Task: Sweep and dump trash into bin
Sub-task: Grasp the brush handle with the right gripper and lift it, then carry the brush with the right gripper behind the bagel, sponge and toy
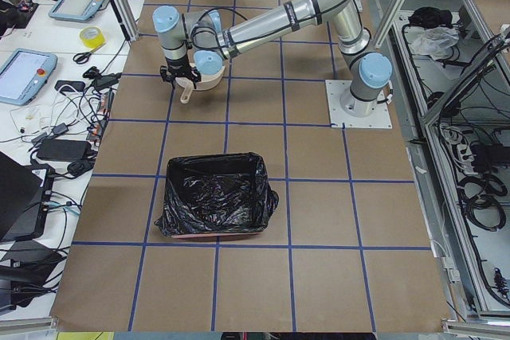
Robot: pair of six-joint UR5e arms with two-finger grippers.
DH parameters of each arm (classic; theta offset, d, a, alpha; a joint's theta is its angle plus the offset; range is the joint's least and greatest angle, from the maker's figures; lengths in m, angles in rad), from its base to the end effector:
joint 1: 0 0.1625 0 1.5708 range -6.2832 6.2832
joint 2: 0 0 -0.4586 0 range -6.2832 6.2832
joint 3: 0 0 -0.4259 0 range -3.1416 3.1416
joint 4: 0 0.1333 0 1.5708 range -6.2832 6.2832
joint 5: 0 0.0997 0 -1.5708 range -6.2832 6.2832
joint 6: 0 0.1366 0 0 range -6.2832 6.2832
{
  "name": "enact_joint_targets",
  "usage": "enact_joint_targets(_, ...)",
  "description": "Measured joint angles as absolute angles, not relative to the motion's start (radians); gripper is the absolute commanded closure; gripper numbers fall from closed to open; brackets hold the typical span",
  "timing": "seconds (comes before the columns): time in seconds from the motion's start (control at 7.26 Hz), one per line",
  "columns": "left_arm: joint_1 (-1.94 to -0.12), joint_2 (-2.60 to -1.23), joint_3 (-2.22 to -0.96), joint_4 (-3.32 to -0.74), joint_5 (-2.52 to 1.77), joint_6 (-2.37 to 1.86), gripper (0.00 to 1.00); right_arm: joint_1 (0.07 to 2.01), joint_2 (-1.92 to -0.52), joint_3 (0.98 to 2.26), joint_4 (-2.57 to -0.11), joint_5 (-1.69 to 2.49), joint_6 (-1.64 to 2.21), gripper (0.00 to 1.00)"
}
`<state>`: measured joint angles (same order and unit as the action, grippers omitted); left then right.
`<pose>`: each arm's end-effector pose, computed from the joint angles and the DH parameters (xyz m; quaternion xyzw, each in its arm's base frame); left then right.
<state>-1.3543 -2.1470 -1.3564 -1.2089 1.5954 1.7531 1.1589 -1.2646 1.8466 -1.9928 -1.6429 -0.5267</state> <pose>0.0338 -0.7584 0.2597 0.6949 0.7190 0.0102 0.0068 -0.1154 -0.5724 0.2153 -0.0600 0.9943 0.0875 0.0041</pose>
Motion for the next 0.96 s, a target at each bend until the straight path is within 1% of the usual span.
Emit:
enact_joint_targets(0.28, -1.356, -2.170, -1.345, -1.207, 1.593, 1.757, 0.21, 1.202, -1.271, 1.805, -1.926, -1.646, -0.463, 1.00)
enact_joint_targets(0.69, -1.356, -2.182, -1.335, -1.206, 1.593, 1.759, 0.30, 1.360, -1.268, 1.742, -1.842, -1.595, -0.270, 1.00)
enact_joint_targets(0.83, -1.356, -2.185, -1.333, -1.206, 1.593, 1.760, 0.32, 1.419, -1.257, 1.707, -1.838, -1.589, -0.220, 1.00)
enact_joint_targets(0.96, -1.356, -2.188, -1.332, -1.206, 1.593, 1.761, 0.32, 1.470, -1.238, 1.667, -1.837, -1.586, -0.178, 1.00)
